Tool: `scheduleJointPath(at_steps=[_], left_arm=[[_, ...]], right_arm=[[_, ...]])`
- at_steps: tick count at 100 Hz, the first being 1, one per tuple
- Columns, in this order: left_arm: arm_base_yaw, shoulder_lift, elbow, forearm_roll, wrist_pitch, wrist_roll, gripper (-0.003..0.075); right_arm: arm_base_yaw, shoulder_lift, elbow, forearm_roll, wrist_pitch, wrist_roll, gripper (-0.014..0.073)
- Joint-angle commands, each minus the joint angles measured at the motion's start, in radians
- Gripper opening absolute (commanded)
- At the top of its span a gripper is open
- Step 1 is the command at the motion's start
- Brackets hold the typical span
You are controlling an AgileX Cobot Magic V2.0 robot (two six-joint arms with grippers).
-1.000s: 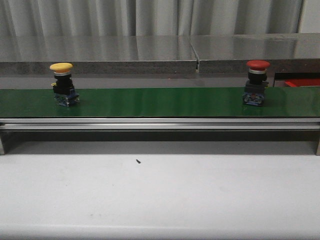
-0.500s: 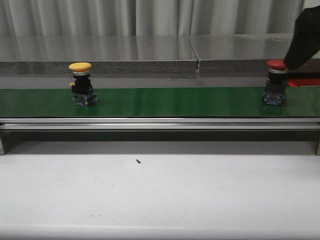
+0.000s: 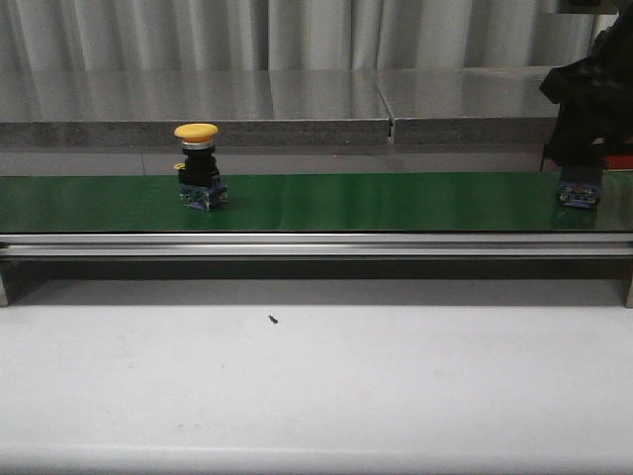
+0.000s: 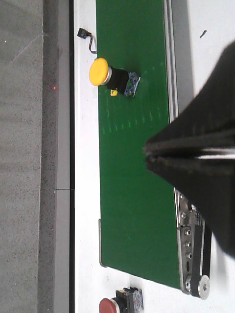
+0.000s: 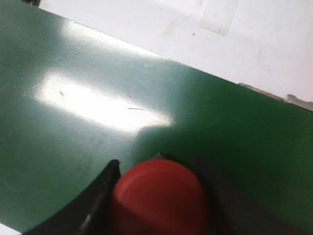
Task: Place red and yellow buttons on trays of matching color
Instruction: 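Grasp the red button arriving at the belt's end with the right gripper, then lower the red button into the red tray and open the right gripper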
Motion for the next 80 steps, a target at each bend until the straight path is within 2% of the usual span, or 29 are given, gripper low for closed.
scheduleJointPath(at_steps=[1,22,36,62,80], left_arm=[[-0.009,-0.004,-0.027,-0.024,-0.061,-0.002,-0.0019],[-0.009,-0.004,-0.027,-0.024,-0.061,-0.002,-0.0019],[-0.009,-0.004,-0.027,-0.024,-0.061,-0.002,-0.0019],[-0.009,-0.004,-0.027,-0.024,-0.059,-0.002,-0.0019],[-0.009,-0.004,-0.027,-0.024,-0.059,-0.002,-0.0019]], right_arm=[[-0.002,-0.043,-0.044,0.01,0.023,0.032,0.0057],[-0.066,-0.05,-0.155,0.009,0.099,0.092,0.0055],[-0.173,-0.05,-0.242,0.009,0.111,0.096,0.0055],[-0.431,-0.021,-0.363,0.009,0.141,0.105,0.0055],[-0.525,0.073,-0.383,0.017,0.1,0.122,0.0055]])
